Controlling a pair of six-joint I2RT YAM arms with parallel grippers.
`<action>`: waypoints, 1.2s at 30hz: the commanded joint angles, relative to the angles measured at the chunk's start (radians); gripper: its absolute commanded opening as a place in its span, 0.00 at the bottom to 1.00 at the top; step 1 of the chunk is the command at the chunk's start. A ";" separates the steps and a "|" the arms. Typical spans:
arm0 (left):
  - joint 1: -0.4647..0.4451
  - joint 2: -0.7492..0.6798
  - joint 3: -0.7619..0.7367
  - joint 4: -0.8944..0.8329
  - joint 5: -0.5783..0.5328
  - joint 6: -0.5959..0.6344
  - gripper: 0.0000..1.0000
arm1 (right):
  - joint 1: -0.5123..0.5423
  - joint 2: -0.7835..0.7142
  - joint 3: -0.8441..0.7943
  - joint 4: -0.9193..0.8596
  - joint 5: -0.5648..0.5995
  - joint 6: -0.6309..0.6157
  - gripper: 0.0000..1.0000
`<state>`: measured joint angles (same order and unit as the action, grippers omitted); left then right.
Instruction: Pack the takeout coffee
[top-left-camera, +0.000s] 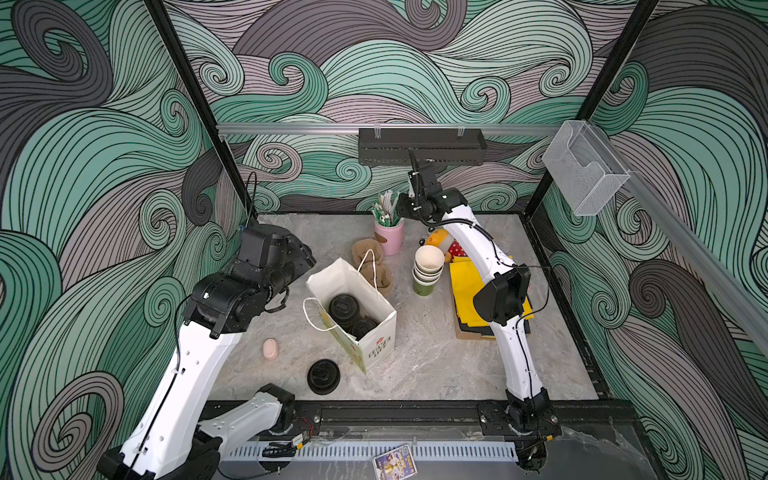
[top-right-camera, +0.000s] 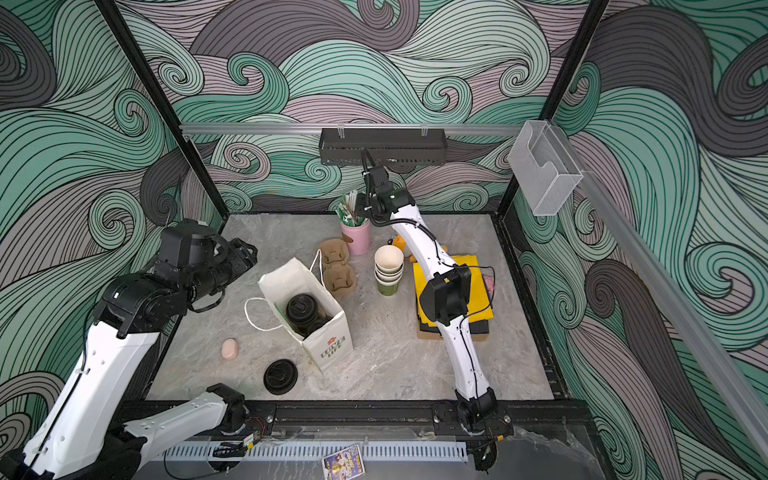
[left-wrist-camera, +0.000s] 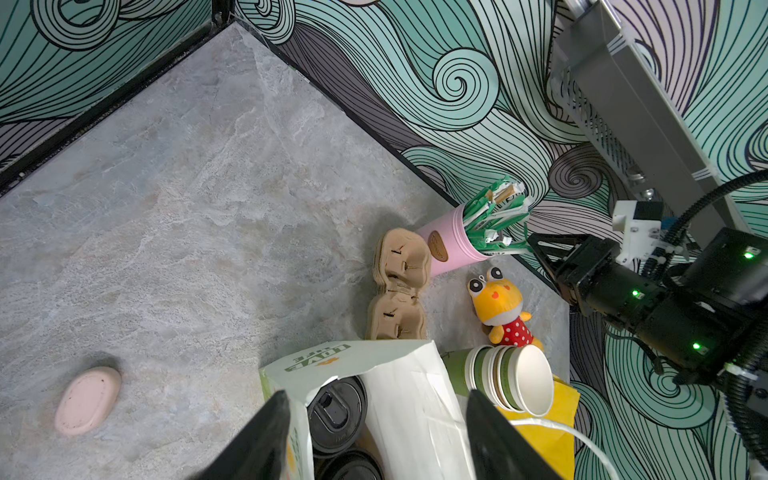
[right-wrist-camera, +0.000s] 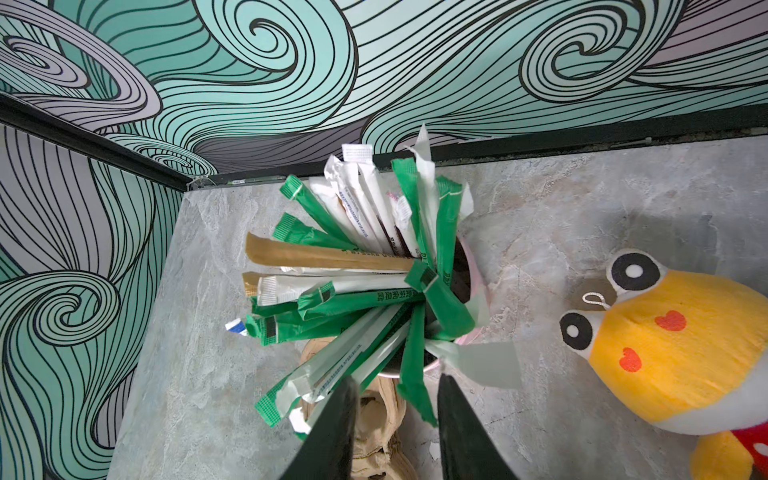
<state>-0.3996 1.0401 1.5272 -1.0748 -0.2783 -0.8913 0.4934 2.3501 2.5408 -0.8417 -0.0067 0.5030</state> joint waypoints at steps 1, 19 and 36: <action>0.003 0.003 0.010 0.020 -0.007 -0.005 0.69 | 0.000 0.019 -0.013 0.045 0.003 0.017 0.33; 0.003 -0.008 0.005 0.018 -0.004 -0.007 0.68 | 0.009 0.077 0.010 0.076 0.025 0.027 0.19; 0.004 -0.019 0.005 0.006 -0.007 -0.002 0.68 | 0.017 -0.007 0.012 0.031 0.071 -0.034 0.04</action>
<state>-0.3996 1.0359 1.5272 -1.0615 -0.2775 -0.8944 0.5018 2.4180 2.5381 -0.7876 0.0299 0.4938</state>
